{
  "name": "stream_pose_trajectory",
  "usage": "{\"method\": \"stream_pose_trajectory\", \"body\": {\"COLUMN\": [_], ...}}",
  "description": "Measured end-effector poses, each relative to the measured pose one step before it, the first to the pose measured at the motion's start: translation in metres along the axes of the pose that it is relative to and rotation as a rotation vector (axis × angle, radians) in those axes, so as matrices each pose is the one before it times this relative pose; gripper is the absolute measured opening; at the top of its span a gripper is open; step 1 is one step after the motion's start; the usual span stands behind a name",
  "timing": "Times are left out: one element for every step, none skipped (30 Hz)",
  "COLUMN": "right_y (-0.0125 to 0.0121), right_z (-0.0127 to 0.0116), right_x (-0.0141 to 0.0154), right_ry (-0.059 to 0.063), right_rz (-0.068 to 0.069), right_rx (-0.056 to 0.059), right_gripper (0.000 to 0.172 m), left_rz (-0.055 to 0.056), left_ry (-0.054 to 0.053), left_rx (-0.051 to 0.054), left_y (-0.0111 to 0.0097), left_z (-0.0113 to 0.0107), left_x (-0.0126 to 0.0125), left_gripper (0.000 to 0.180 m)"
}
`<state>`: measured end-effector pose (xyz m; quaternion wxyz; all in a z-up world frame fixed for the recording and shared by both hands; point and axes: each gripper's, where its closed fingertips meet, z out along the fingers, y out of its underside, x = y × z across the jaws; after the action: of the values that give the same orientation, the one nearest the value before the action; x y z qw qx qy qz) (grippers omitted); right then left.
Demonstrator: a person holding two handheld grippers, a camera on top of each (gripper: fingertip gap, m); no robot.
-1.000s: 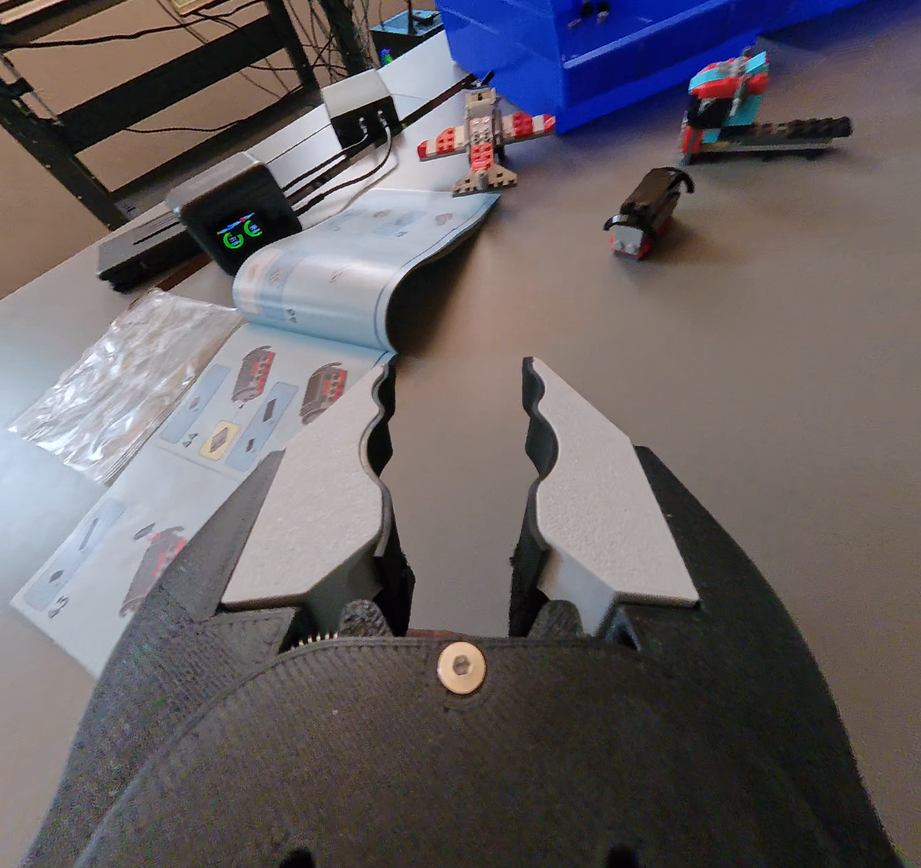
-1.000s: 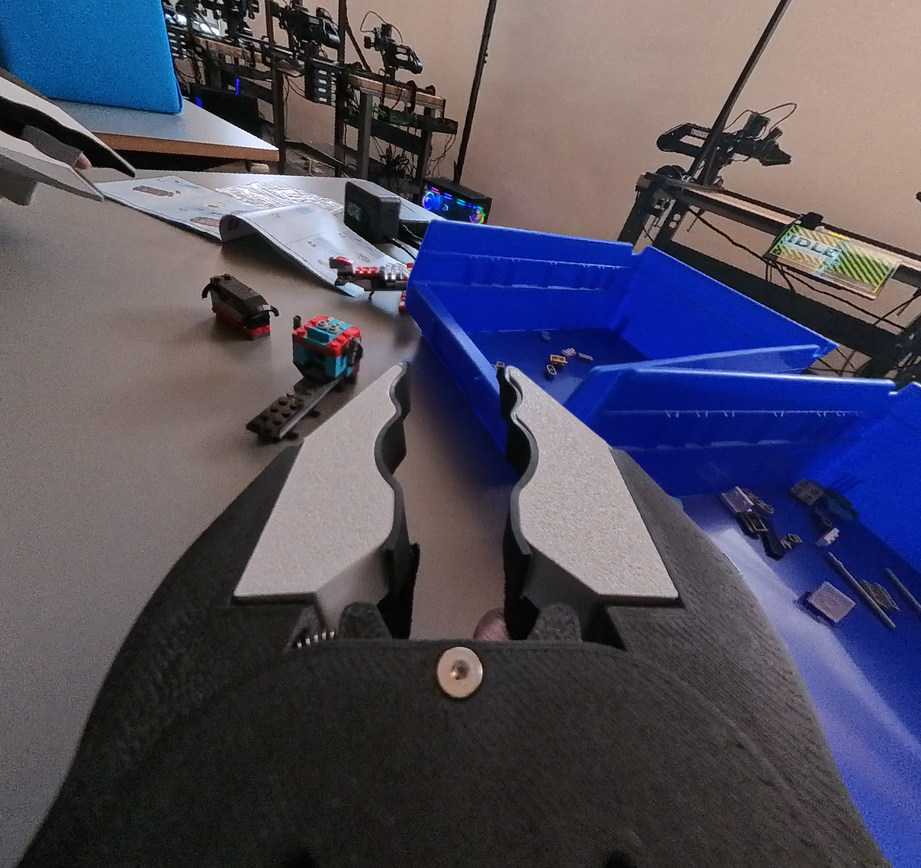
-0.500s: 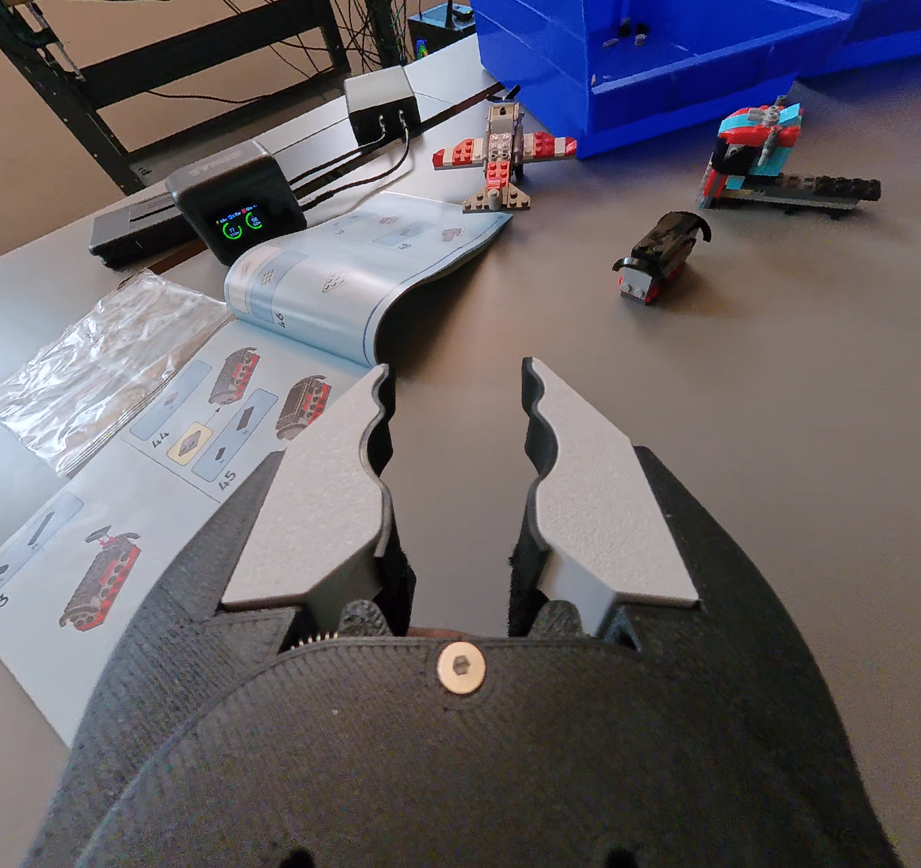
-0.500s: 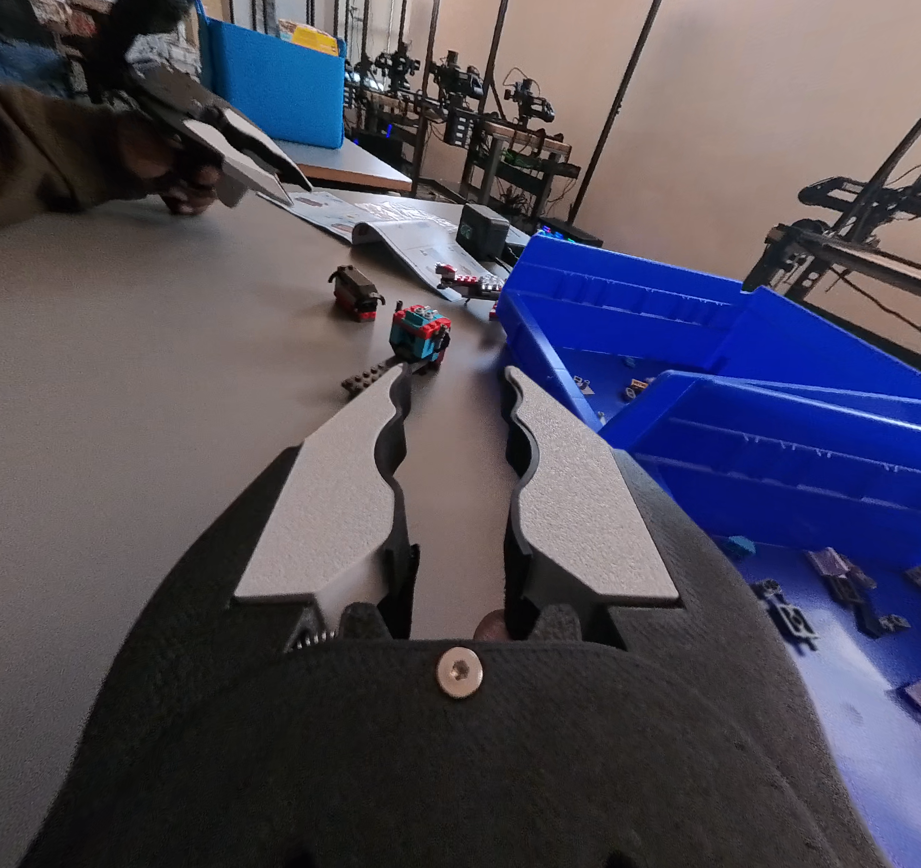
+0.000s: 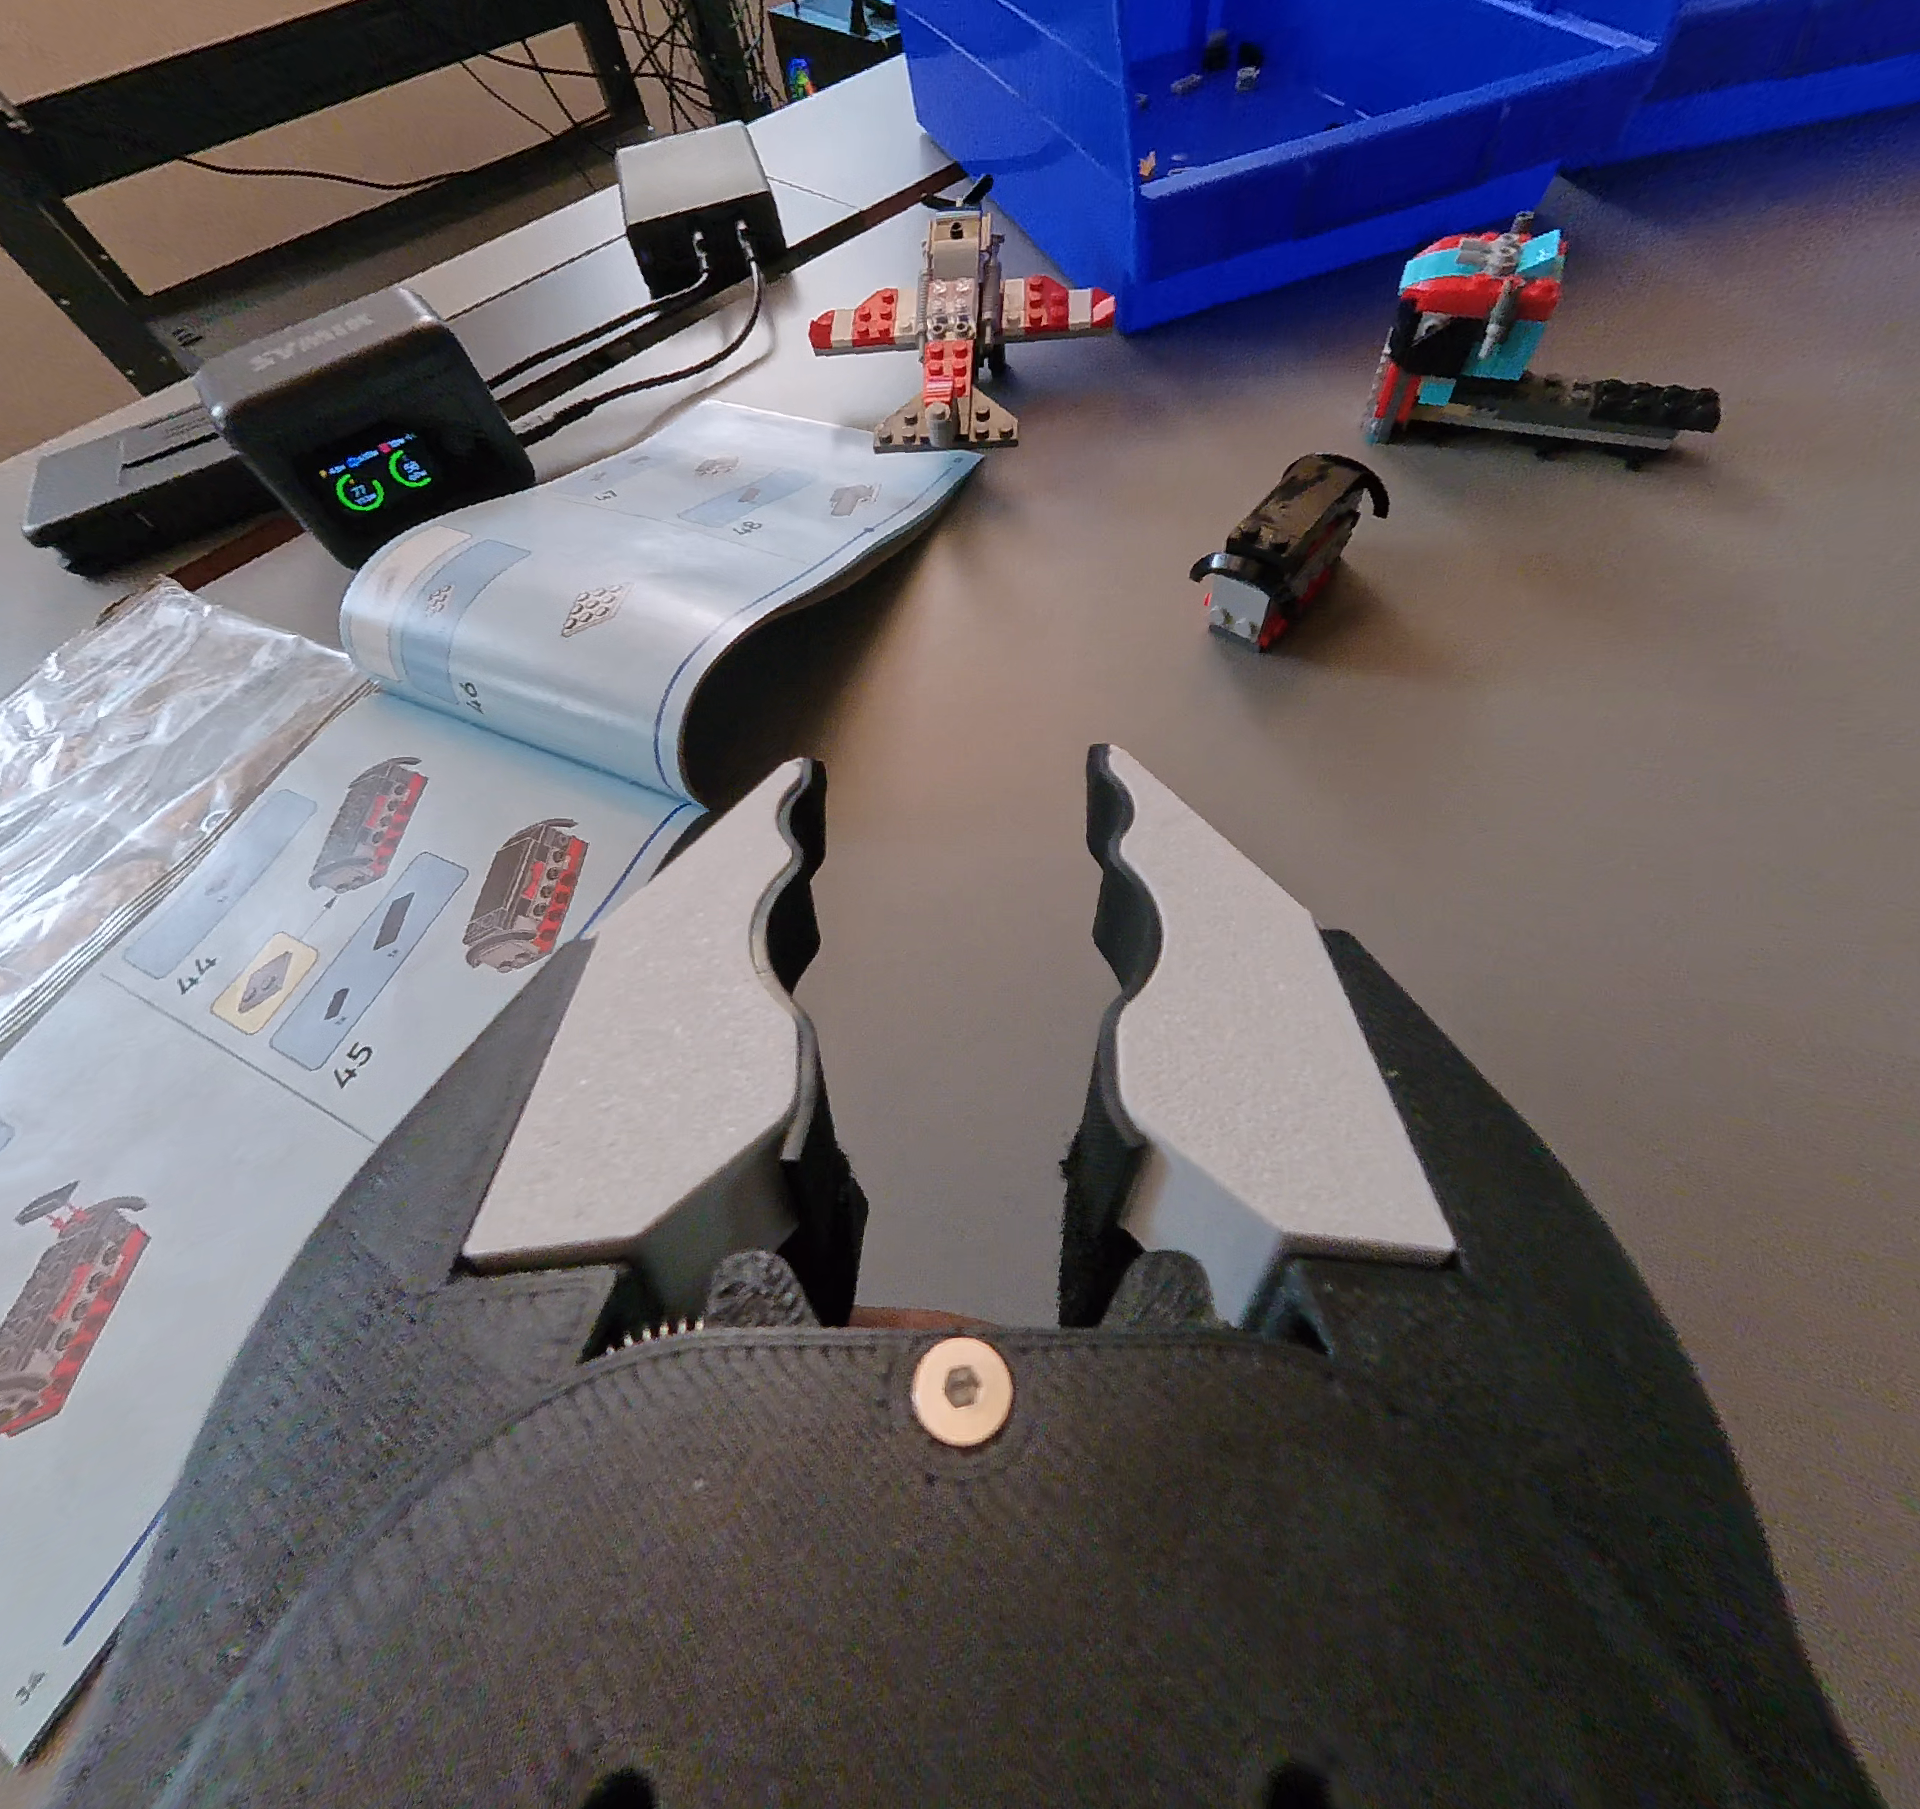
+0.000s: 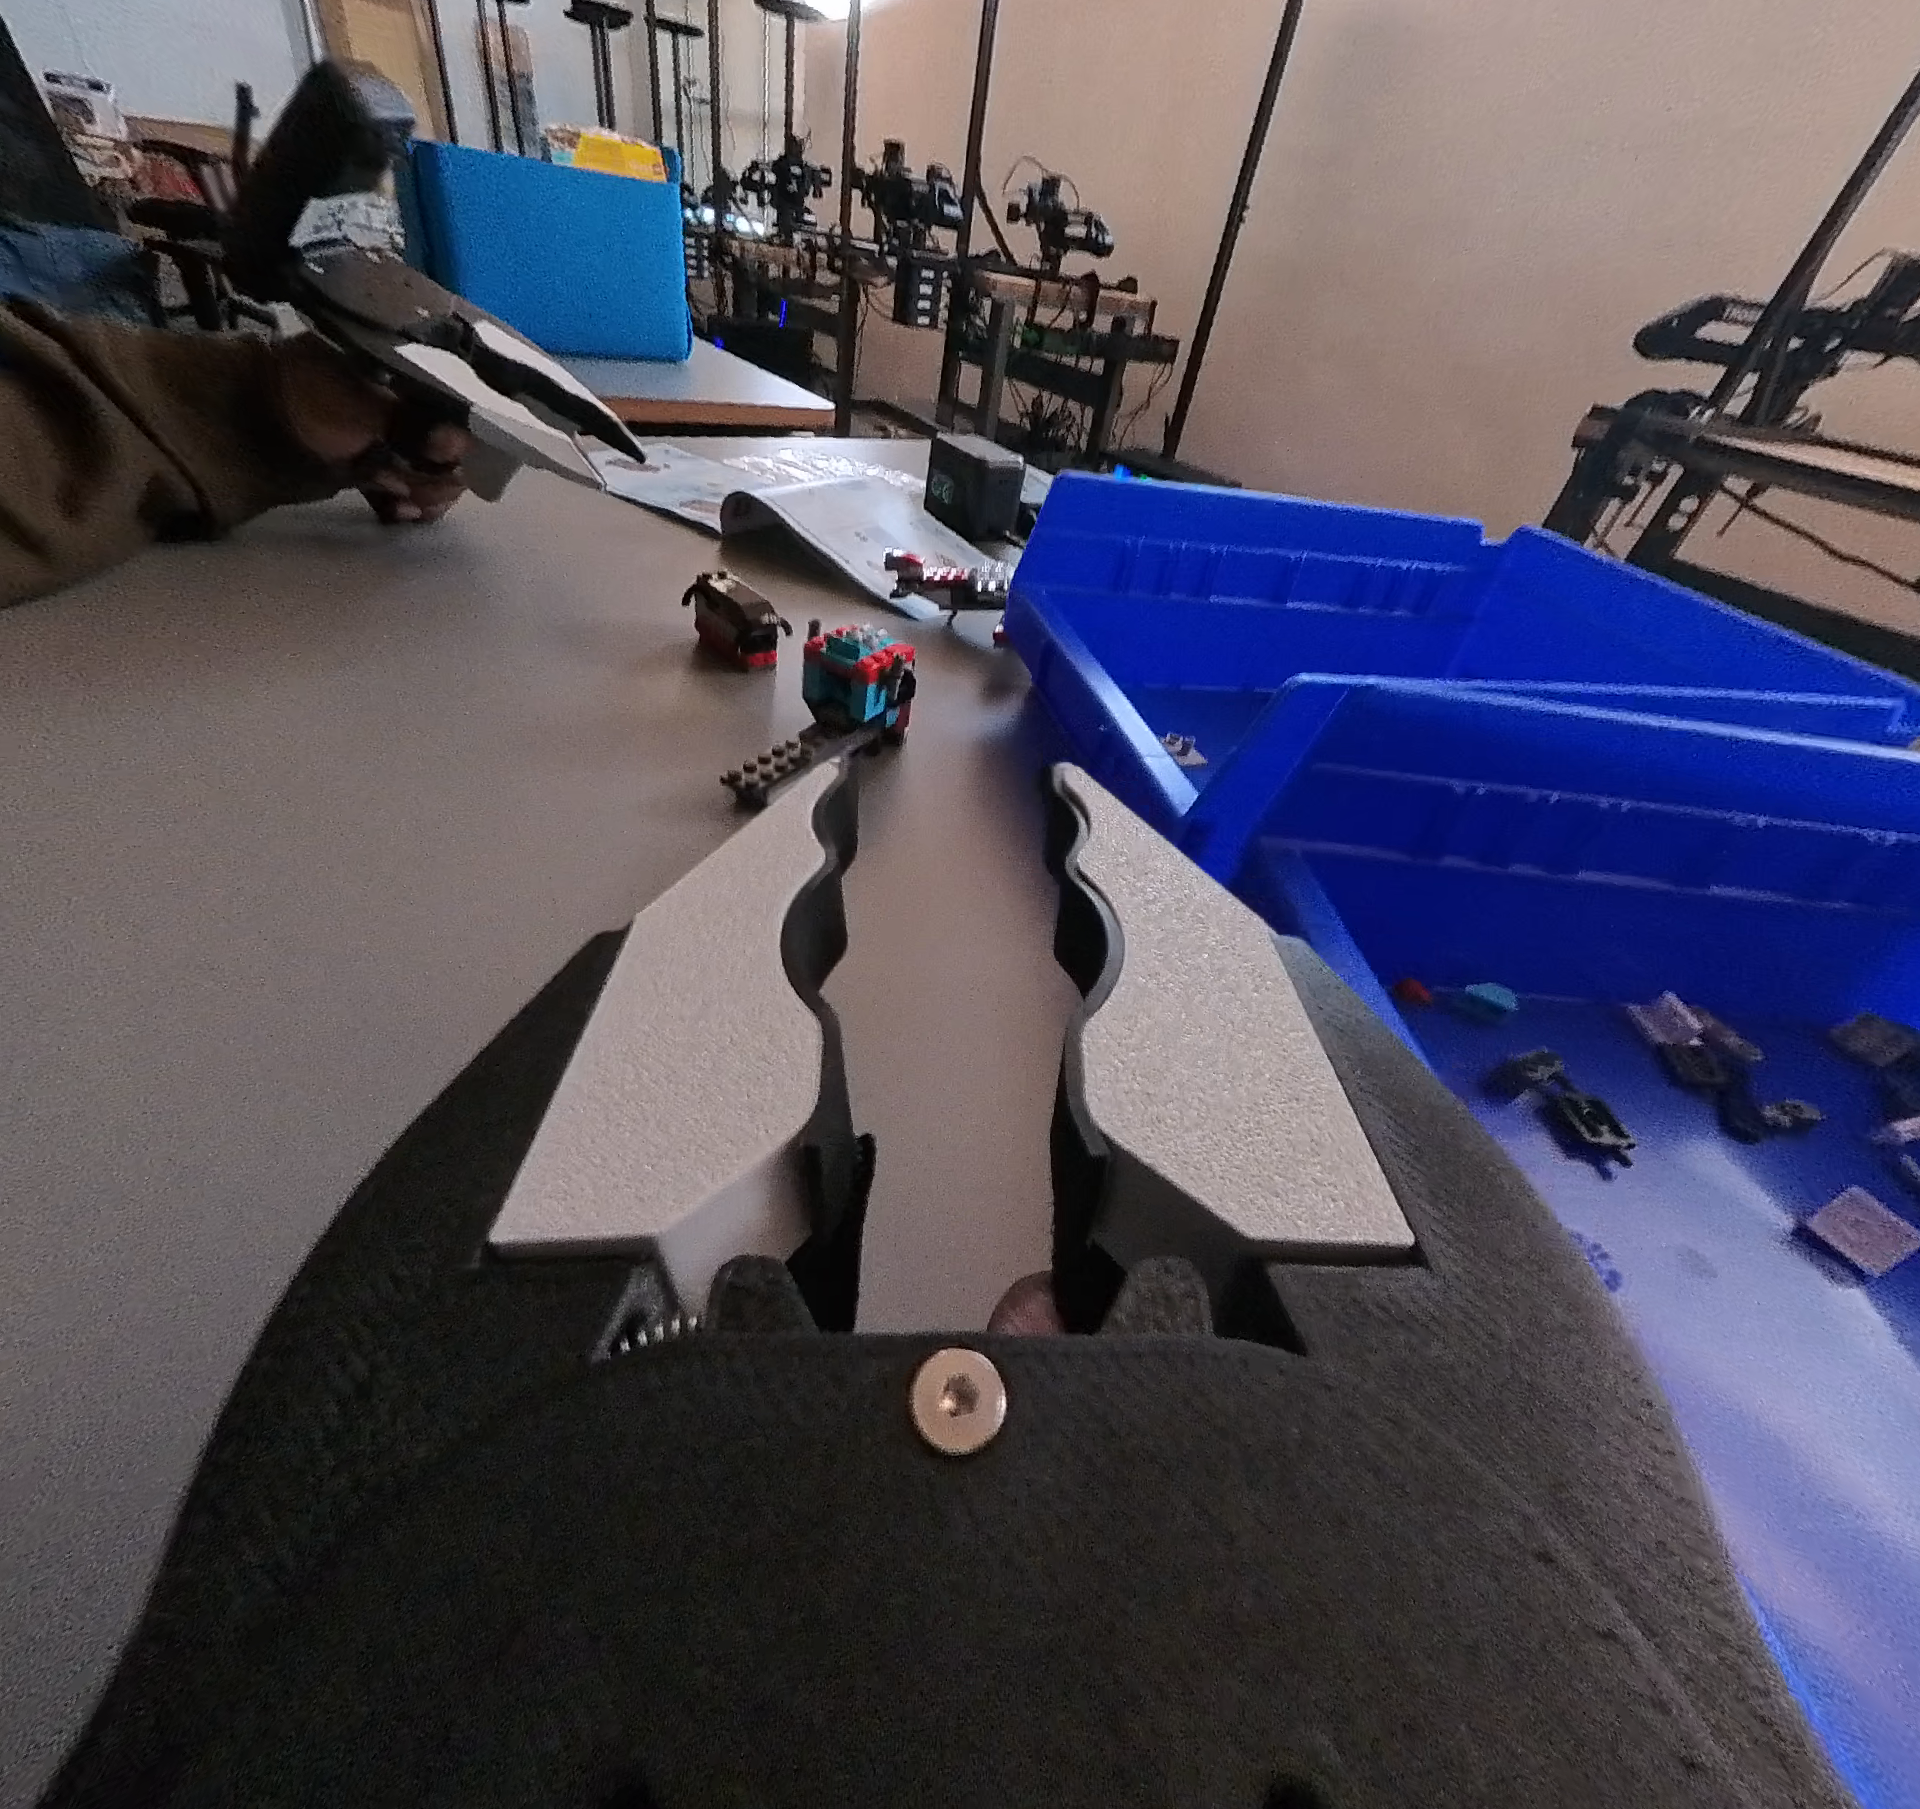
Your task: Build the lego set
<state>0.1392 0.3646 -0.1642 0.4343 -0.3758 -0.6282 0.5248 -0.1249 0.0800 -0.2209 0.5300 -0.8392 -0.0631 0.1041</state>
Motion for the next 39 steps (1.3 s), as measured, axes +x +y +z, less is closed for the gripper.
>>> {"method": "stream_pose_trajectory", "body": {"right_y": [0.00145,0.00025,0.00029,0.0003,0.00042,0.00069,0.00114,0.00138,0.00146,0.00182,0.00208,0.00224,0.00219,0.00222,0.00196,0.00169,0.00134,0.00123,0.00092,0.00087,0.00091,0.00113,0.00107,0.00105,0.00105,0.00113,0.00086,0.00089,0.00068,0.00066,0.00029,0.00002,-0.00052,-0.00133,-0.00229,-0.00298,-0.00365,-0.00584,-0.00879], "right_z": [0.00114,0.00042,0.00024,0.00027,0.00037,0.0006,0.00095,0.00125,0.00133,0.00163,0.00185,0.00196,0.002,0.00186,0.00178,0.00155,0.00131,0.00102,0.00096,0.00075,0.00094,0.00096,0.00097,0.00107,0.00091,0.00098,0.0009,0.0008,0.00063,0.00056,0.00029,0.00012,-0.00046,-0.00117,-0.00184,-0.00235,-0.00288,-0.00428,-0.00652], "right_x": [0.00077,0.00159,0.00183,0.00186,0.00184,0.00129,0.00116,0.00149,0.00155,0.00151,0.00083,0.00021,-0.0003,-0.0006,-0.00077,-0.00047,-0.00033,-0.00025,0.0003,0.00075,0.00111,0.00098,0.00093,0.00073,0.00047,0.00025,0.00042,0.00067,0.00038,0.00052,0.0004,0.00022,0.00025,0.00051,-0.00052,-0.00311,-0.00444,-0.00336,-0.0012], "right_ry": [0.004,0.0087,0.0079,0.0071,0.0056,0.004,0.0037,0.0066,0.0099,0.0113,0.0096,0.0077,0.006,0.0056,0.0054,0.0056,0.0037,0.0009,-0.0004,-0.0004,-0.0005,-0.0017,-0.0018,-0.002,-0.0024,-0.0019,0.0008,0.0032,0.0036,0.0049,0.0055,0.0056,0.0079,0.0122,0.007,-0.0092,-0.0191,-0.0137,-0.0048], "right_rz": [0.0033,0.0032,0.007,0.0095,0.009,0.0074,0.0065,0.0052,0.0025,-0.0002,-0.0031,-0.0069,-0.0106,-0.0124,-0.0126,-0.0111,-0.0077,-0.0027,0.0028,0.0073,0.0102,0.0112,0.0104,0.0087,0.0067,0.0046,0.0031,0.002,0.0007,0.0005,-0.0006,-0.0019,-0.0028,-0.0038,-0.0012,0.0108,0.0207,0.0164,0.0029], "right_rx": [-0.0101,-0.0014,-0.0025,-0.0023,-0.0032,-0.0051,-0.0083,-0.0106,-0.0119,-0.014,-0.0162,-0.0169,-0.0168,-0.0171,-0.0157,-0.0132,-0.0111,-0.0095,-0.0078,-0.0068,-0.0077,-0.0088,-0.0088,-0.0087,-0.0089,-0.0086,-0.0074,-0.0068,-0.0059,-0.0048,-0.0029,-0.0004,0.0038,0.0104,0.0164,0.0183,0.0173,0.0212,0.0249], "right_gripper": [0.037,0.037,0.037,0.037,0.037,0.037,0.037,0.037,0.037,0.037,0.038,0.038,0.039,0.039,0.04,0.04,0.04,0.04,0.04,0.04,0.04,0.04,0.04,0.04,0.04,0.04,0.04,0.04,0.04,0.04,0.04,0.04,0.041,0.042,0.042,0.043,0.043,0.043,0.043], "left_rz": [0.005,0.0043,0.003,0.0037,0.0058,0.0068,0.007,0.0044,0.0006,-0.0029,-0.0039,-0.005,-0.0094,-0.0149,-0.0232,-0.0284,-0.0316,-0.0333,-0.0287,-0.0199,-0.0139,-0.015,-0.0168,-0.013,-0.0087,-0.0034,0.0037,0.0081,0.0075,0.0064,0.0072,0.0075,0.0054,0.0023,0.0003,-0.0028,-0.0049,-0.0052,-0.0062], "left_ry": [0.0083,0.0035,0.0058,0.007,0.0028,0.0003,0.0013,-0.0007,-0.0041,-0.0062,-0.0039,-0.0048,-0.0083,-0.0076,-0.0103,-0.0085,-0.0072,-0.0073,-0.0063,-0.0031,-0.0015,-0.0027,-0.003,-0.0035,-0.002,-0.0007,0.0006,0.002,0.0011,-0.0041,-0.0015,0.0005,-0.0015,-0.0022,0.0004,-0.0008,-0.0009,-0.0001,0.0021], "left_rx": [-0.0005,-0.001,-0.0018,-0.0027,-0.003,-0.0036,-0.0029,-0.0038,-0.0053,-0.0091,-0.0111,-0.0109,-0.0107,-0.0107,-0.0101,-0.0048,-0.0011,-0.0038,-0.006,-0.0038,-0.0004,0.0052,0.009,0.0041,-0.0025,-0.0026,-0.0003,-0.0014,-0.0036,-0.0025,-0.0032,-0.0029,-0.0019,-0.0009,0.0009,0.0022,0.0026,0.0034,0.0006], "left_y": [-0.00006,-0.00004,-0.00007,0.00027,0.00034,0.00044,0.0006,0.00078,0.00096,0.00171,0.00223,0.00217,0.00221,0.00238,0.00229,0.00171,0.00108,0.00169,0.00211,0.00193,0.00135,0.0003,-0.00077,-0.00028,0.00054,0.00046,0.00013,0.00032,0.00063,0.00032,0.00049,0.00031,0.0003,0.00022,-0.0001,-0.00015,-0.00027,-0.00029,0.00027], "left_z": [0.0002,0.00022,0.00016,-0.00003,-0.00019,-0.00038,-0.00061,-0.00066,-0.00074,-0.00073,-0.00076,-0.00075,-0.00082,-0.00067,-0.00076,-0.00124,-0.00145,-0.00148,-0.00174,-0.002,-0.00208,-0.00188,-0.00135,-0.0006,-0.00024,0.00001,-0.00007,-0.00014,0.00006,0.00019,0.00019,0.00024,0.00005,-0.00001,-0.00018,-0.00032,-0.00041,-0.00052,-0.00042], "left_x": [0.0019,0.00149,0.00211,0.00281,0.00235,0.00219,0.00217,0.00157,0.00065,-0.00025,-0.00034,-0.0009,-0.00204,-0.00254,-0.00353,-0.00382,-0.00412,-0.00436,-0.00404,-0.00306,-0.00223,-0.00193,-0.0017,-0.00134,-0.00092,-0.00015,0.00055,0.00129,0.00099,0.00029,0.00058,0.0009,0.00044,0.00007,0.00006,-0.00032,-0.00054,-0.00049,-0.00025], "left_gripper": [0.052,0.052,0.052,0.052,0.052,0.052,0.052,0.052,0.052,0.052,0.052,0.052,0.052,0.052,0.052,0.052,0.052,0.052,0.052,0.052,0.052,0.052,0.052,0.052,0.052,0.052,0.052,0.052,0.052,0.052,0.052,0.052,0.052,0.052,0.052,0.052,0.052,0.052,0.052]}}
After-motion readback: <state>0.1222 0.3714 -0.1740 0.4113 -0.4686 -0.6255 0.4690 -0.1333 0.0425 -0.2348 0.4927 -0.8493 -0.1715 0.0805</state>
